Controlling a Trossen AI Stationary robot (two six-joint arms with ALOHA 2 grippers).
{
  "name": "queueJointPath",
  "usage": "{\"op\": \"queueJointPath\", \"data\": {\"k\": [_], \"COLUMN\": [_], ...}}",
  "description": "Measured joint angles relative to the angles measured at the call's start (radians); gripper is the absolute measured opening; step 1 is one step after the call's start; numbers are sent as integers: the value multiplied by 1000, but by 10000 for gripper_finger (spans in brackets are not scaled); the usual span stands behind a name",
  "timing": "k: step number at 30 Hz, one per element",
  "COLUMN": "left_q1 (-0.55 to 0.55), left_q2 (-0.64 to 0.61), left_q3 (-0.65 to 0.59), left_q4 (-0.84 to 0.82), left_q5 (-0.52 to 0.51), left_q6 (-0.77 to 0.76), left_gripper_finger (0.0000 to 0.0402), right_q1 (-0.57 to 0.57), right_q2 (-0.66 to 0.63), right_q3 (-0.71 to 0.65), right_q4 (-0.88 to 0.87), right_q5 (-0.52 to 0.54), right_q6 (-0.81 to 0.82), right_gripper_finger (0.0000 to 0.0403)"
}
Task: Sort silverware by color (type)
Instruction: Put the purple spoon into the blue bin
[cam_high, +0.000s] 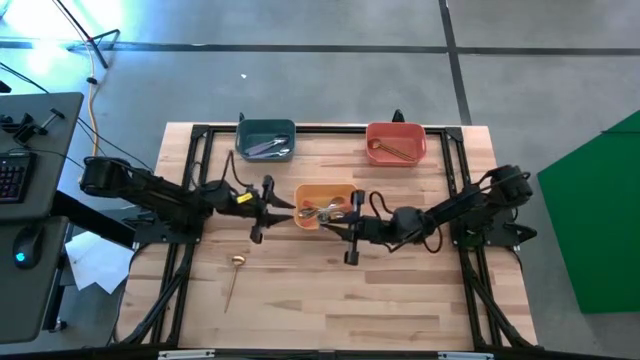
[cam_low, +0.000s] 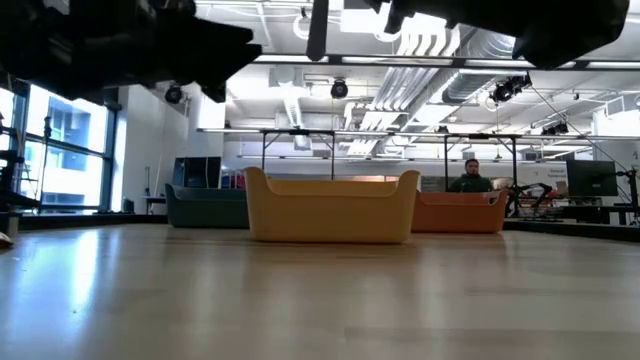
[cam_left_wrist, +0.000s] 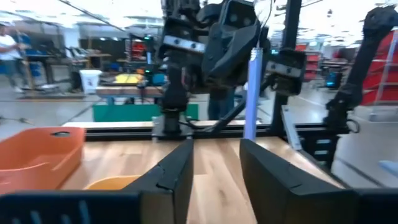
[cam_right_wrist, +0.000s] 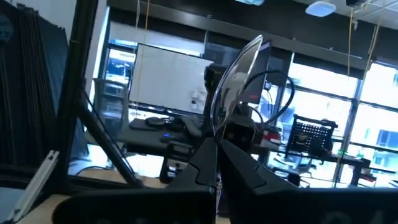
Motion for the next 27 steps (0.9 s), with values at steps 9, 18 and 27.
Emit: {"op": "queueJointPath", "data": {"k": [9, 18, 27], "left_q1": [-46, -67, -63], "left_q2": [204, 301, 331], "left_q3": [187, 308, 356], "left_q4": [-1, 0, -17], "left_q5": [15, 126, 126], "left_q6": [0, 17, -11], "left_gripper_finger": [190, 188, 122], "right_q1": [-13, -13, -13], "right_q2": [8, 8, 9], "right_q3": [-13, -13, -13], "right_q4": [16, 18, 29], "right_q5": [-20, -19, -19], "right_q6": [19, -1, -8], "right_gripper_finger": [0, 0, 0]}}
